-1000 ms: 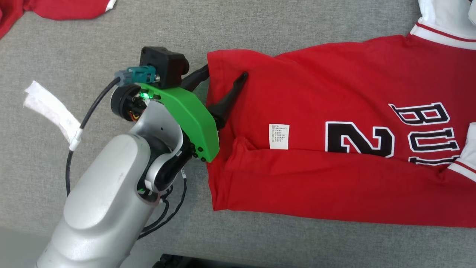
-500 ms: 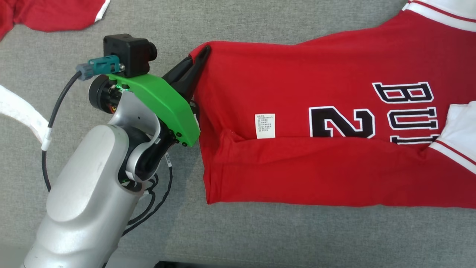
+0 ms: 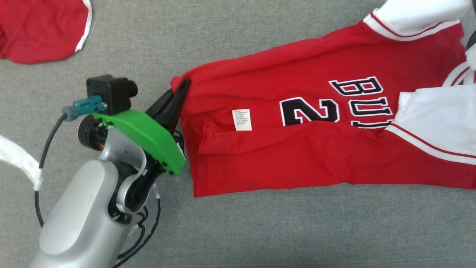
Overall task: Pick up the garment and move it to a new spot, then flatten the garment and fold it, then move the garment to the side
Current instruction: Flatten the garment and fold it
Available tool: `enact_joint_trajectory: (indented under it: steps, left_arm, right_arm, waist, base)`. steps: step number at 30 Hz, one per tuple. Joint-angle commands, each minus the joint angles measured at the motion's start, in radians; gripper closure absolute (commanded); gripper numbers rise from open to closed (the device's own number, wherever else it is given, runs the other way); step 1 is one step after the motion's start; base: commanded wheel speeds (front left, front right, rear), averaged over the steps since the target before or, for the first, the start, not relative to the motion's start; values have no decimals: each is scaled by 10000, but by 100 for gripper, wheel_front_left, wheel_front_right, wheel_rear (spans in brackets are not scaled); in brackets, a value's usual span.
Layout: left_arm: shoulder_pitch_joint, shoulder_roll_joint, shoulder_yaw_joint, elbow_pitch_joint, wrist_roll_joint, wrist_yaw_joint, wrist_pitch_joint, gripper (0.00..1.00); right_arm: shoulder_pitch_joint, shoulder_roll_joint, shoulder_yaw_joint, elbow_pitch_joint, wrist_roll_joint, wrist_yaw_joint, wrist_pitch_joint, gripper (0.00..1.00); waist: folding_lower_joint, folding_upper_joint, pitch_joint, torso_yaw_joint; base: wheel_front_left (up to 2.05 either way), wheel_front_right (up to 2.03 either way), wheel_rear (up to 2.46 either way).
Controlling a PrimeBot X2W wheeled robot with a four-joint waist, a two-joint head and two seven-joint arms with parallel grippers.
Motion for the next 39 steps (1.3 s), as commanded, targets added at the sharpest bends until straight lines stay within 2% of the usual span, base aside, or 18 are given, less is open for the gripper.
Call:
enact_joint_trajectory:
  steps: [1,9,17,18,19,20,22,23,24,28,31,33,36,39]
  left_arm:
    - [381,168,73,-120,-5,85,-134,100]
    - [2508,557,317,-1487,-179,681,-638,100]
    - [3686,684,381,-2095,-330,1034,-815,100]
    - [3764,737,364,-2076,-267,1061,-824,94]
    - [3841,781,332,-2029,-209,1100,-839,74]
    - [3883,813,299,-1970,-150,1091,-879,63]
    - [4007,833,235,-1845,-26,1081,-992,13]
    - [4095,857,179,-1735,76,1092,-1012,0]
    - [4153,894,122,-1628,179,1115,-1060,0]
    - [4464,1042,-61,-1255,993,1310,-1792,0]
    - [4859,734,319,-1142,1582,1753,-3410,0]
    - [5150,485,417,-1072,1876,1887,-4470,0]
    - [5297,254,482,-935,2651,2096,-5157,0]
    - [5486,-480,819,-966,3119,2167,-5305,0]
  right_arm:
    - [613,-14,-67,-354,209,-13,-172,100]
    - [3759,430,-696,-2394,816,-11,-405,100]
    - [5219,1179,-1192,-3085,755,-13,-301,100]
    - [5285,1270,-1182,-3038,733,-13,-252,100]
    - [5361,1325,-1141,-2986,653,-11,-199,100]
    - [5416,1350,-1124,-2917,566,-13,-153,100]
    - [5503,1499,-1115,-2664,370,-13,-79,100]
    - [5570,1516,-1066,-2524,202,-11,6,18]
    - [5617,1504,-1001,-2417,97,-11,122,0]
    - [5578,1496,-980,-2184,-293,-11,506,0]
    - [5251,1547,-1348,-2147,-515,-11,665,0]
    - [5047,1595,-1589,-2001,-806,-10,851,0]
    - [4654,1759,-1790,-1614,-1332,-8,1272,0]
    - [4333,1860,-1873,-1037,-1924,-8,1669,0]
  waist:
    - [0,0,-543,-519]
    - [0,0,-1311,-1090]
    - [0,0,-1570,-1194]
    - [0,0,-1587,-1205]
    - [0,0,-1599,-1214]
    - [0,0,-1607,-1217]
    - [0,0,-1632,-1223]
    - [0,0,-1658,-1215]
    - [0,0,-1681,-1205]
    - [0,0,-1846,-1205]
    - [0,0,-1989,-1218]
    - [0,0,-2055,-1193]
    - [0,0,-2092,-1084]
    - [0,0,-2066,-856]
  base:
    - [0,0,0]
    - [0,0,0]
    - [0,0,0]
    - [0,0,0]
    - [0,0,0]
    - [0,0,0]
    - [0,0,0]
    - [0,0,0]
    - [0,0,0]
    - [0,0,0]
    - [0,0,0]
    - [0,0,0]
    - [0,0,0]
    - [0,0,0]
